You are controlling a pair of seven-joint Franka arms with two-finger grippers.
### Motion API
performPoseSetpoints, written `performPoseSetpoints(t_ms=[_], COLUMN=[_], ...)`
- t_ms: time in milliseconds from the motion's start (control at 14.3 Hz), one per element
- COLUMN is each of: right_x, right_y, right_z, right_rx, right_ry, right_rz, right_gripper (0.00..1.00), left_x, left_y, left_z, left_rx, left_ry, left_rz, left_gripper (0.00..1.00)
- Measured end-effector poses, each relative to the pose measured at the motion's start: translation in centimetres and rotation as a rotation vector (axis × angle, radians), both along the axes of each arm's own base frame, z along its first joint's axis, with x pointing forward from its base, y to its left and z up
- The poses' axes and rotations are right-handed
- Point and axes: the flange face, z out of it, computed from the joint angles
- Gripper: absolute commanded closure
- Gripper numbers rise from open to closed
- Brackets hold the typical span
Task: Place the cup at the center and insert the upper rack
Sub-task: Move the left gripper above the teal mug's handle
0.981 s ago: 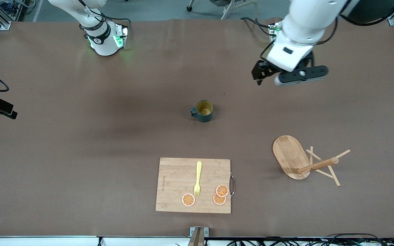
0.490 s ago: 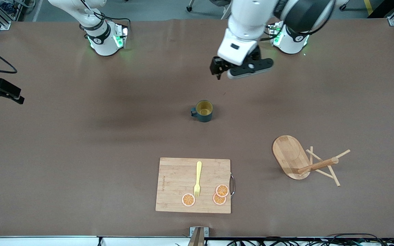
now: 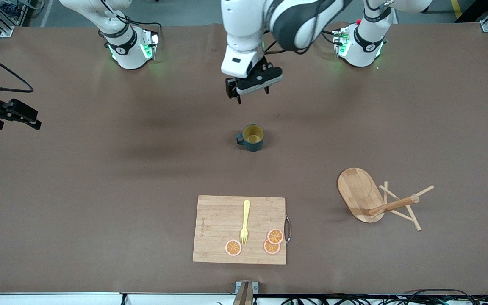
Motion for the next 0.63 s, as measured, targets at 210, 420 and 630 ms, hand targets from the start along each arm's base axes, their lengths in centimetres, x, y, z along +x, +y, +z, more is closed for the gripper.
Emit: performPoseSetpoints(t_ms=[210, 420, 630], right_x=[0.1, 0.2, 0.3], right_y=[0.1, 0.3, 0.7], right_z=[0.0, 0.1, 0.1], right_rx=[0.000, -0.001, -0.001], right_ry=[-0.004, -0.016, -0.022], right_rz=[0.002, 0.006, 0.012], right_gripper=[0.00, 0.00, 0.00], left_x=[-2.2, -4.0, -7.5], left_y=[-3.0, -5.0, -7.2], left_z=[-4.7, -9.0, -14.0], left_rx=[0.025, 0.043, 0.060], left_ry=[-0.084, -0.186, -0.284], left_rz=[0.032, 0.051, 0.041], left_gripper=[0.00, 0.01, 0.01])
